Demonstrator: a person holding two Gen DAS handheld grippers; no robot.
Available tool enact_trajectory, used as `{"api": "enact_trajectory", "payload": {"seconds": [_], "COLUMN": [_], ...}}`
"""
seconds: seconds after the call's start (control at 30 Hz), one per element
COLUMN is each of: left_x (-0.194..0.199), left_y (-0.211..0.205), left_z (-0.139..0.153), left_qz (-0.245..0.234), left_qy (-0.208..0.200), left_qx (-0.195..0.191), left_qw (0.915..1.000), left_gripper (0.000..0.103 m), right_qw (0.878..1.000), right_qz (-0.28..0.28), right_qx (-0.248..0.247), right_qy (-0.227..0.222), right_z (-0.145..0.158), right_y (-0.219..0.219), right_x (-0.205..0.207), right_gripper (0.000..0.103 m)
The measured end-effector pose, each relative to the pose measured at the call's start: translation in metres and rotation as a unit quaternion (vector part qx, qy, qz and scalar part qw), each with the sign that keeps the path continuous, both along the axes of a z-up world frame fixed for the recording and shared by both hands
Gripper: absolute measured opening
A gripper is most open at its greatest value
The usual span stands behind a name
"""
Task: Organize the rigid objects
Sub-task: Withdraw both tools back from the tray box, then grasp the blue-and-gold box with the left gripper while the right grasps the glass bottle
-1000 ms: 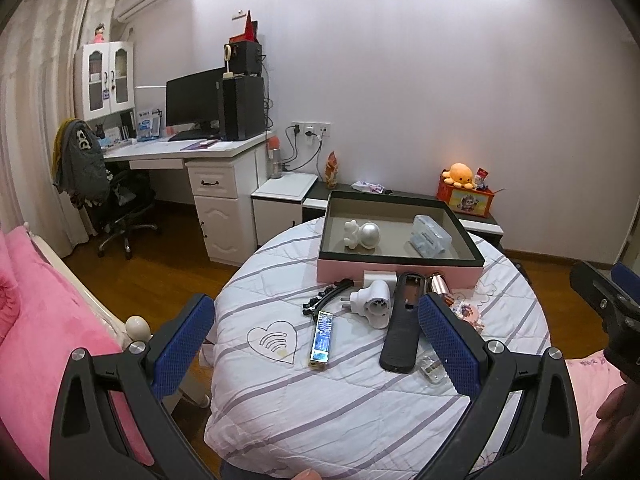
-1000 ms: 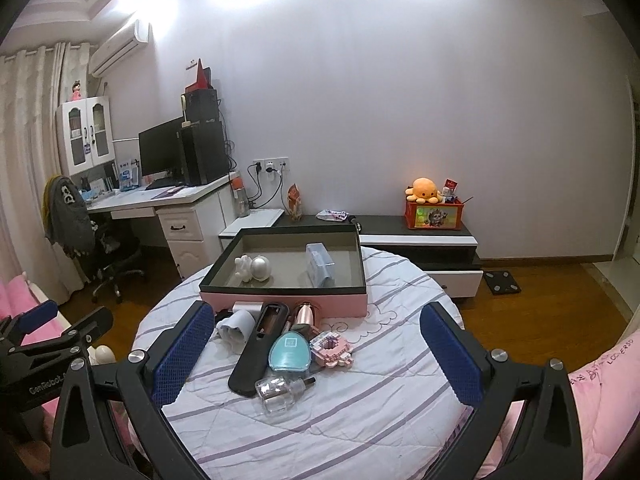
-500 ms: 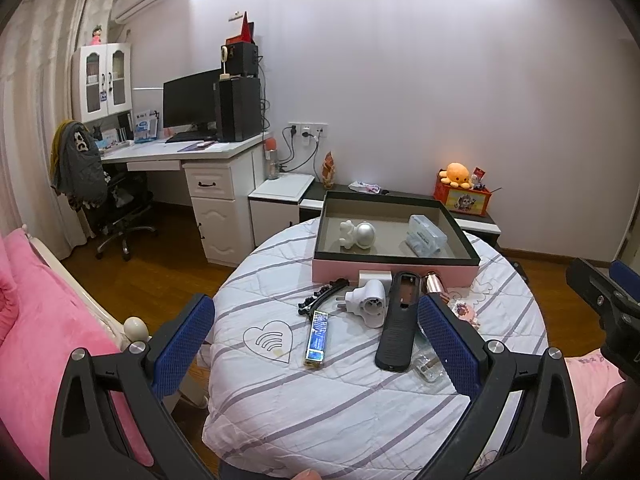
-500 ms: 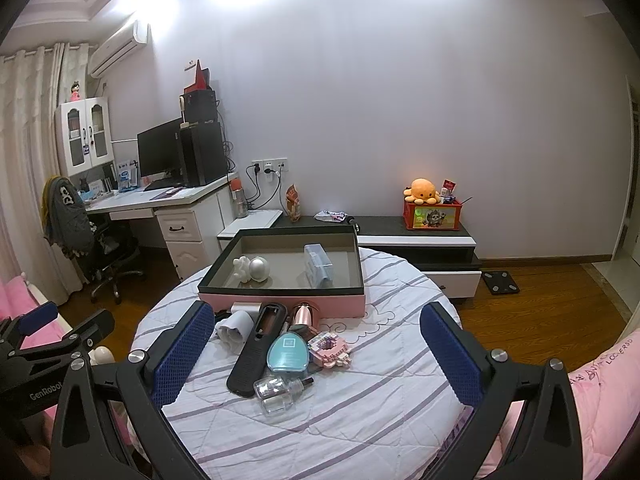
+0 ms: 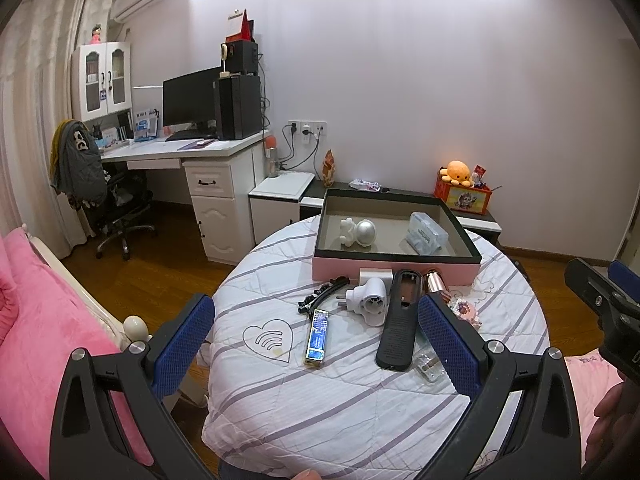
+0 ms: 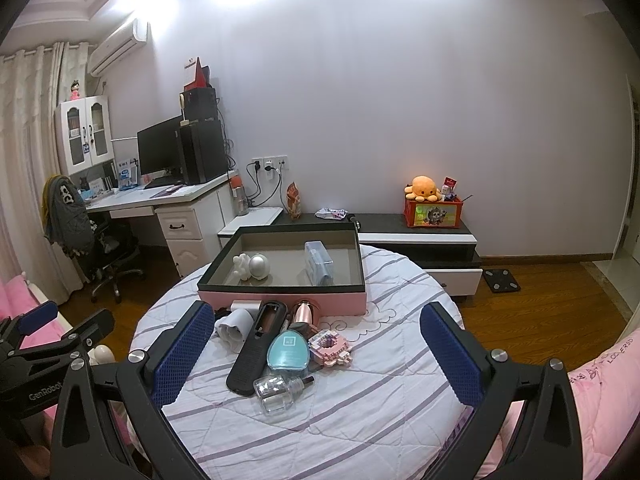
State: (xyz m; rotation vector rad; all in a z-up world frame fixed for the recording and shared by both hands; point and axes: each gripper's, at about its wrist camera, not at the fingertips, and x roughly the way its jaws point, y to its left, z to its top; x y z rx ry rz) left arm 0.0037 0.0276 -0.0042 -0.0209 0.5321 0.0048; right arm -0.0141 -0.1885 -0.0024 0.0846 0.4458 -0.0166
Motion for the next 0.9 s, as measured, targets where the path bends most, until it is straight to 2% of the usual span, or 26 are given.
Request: {"api": "enact_trajectory", "payload": {"seconds": [0.17,0.33,0.63,0.9], "left_x": [0.001,0.015,0.064,0.108], "left_y": [0.000,0.005,0.011,0.017], "left_z": [-0.006,-0.027,-0.091,-0.148], "left_qz": [0.001,0.007,0.007,0.009], "left_qy": [0.008,0.031,0.108,0.167], "left_qx": [0.000,0.003,0.011,0.026], "left_qw": [1.0000,0.9995,0.9941,0.9855], "left_gripper": [0.103,0.103,0.103,0.103], "right_qw": [1.000,1.000,0.996,0.986], "right_qz": [-0.001,-0.002,-0.005,0.022], "right_qx": [-0.001,0.000,-0.005,-0.005], "right_qy": [0.006,0.023,0.084,0.165], "right_z": [-0.007,-0.018,-0.054,-0.107], "right_y": [-0.001,-0.002,-0.003,0.009], "right_x": [0.002,0.013,0.052,0.084], "right_gripper": [0.103,0.103,0.103,0.103]}}
